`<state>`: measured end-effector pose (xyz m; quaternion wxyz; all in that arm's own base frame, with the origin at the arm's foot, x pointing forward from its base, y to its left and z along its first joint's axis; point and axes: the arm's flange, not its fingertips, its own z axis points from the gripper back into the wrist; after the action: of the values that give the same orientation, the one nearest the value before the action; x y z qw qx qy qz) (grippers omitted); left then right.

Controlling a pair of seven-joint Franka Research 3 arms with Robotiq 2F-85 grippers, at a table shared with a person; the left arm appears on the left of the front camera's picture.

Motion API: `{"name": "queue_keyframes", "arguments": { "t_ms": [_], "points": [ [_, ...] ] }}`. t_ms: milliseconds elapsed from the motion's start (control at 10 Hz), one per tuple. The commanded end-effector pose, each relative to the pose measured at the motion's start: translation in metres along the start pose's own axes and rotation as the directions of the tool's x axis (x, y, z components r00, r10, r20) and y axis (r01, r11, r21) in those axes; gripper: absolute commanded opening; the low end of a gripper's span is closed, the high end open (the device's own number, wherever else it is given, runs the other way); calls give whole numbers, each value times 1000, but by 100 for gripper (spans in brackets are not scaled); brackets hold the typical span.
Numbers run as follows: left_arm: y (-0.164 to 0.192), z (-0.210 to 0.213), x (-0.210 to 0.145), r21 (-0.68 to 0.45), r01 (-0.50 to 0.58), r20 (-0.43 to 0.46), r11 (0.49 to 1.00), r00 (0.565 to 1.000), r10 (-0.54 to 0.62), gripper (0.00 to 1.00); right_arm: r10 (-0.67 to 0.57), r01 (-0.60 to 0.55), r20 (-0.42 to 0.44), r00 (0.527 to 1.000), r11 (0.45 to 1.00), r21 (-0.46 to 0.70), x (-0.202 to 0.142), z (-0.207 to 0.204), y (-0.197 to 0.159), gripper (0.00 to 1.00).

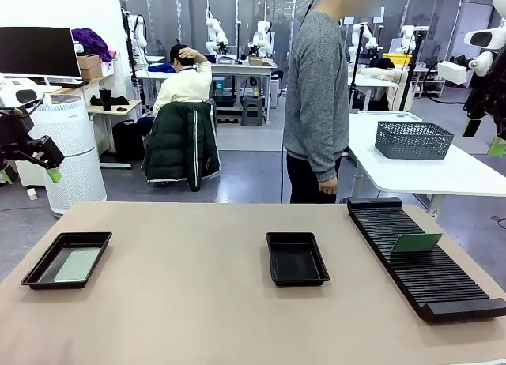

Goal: Inspect and transfer BCBs to ESD trays.
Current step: Pick up the Blank PCB from the PCB Rack and place it in the right ESD tray.

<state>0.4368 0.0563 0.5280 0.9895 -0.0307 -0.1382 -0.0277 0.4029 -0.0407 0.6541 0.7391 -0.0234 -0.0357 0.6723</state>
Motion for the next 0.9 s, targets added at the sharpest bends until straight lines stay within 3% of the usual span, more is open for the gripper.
{"name": "queue_keyframes", "arguments": {
  "t_ms": [0,400,800],
  "points": [
    [-1,-1,-2,2,0,4,1000,1000,0,100,4,-4,1,1000,1000,10,-1,-1,1,100],
    [-1,-1,-2,2,0,4,1000,1000,0,100,9,-9,-1,1000,1000,-22,-3,-6,-1,100],
    [-1,-1,-2,2,0,4,1000,1000,0,100,68,-66,47,997,997,-30,-20,-60,-3,100]
  ]
}}
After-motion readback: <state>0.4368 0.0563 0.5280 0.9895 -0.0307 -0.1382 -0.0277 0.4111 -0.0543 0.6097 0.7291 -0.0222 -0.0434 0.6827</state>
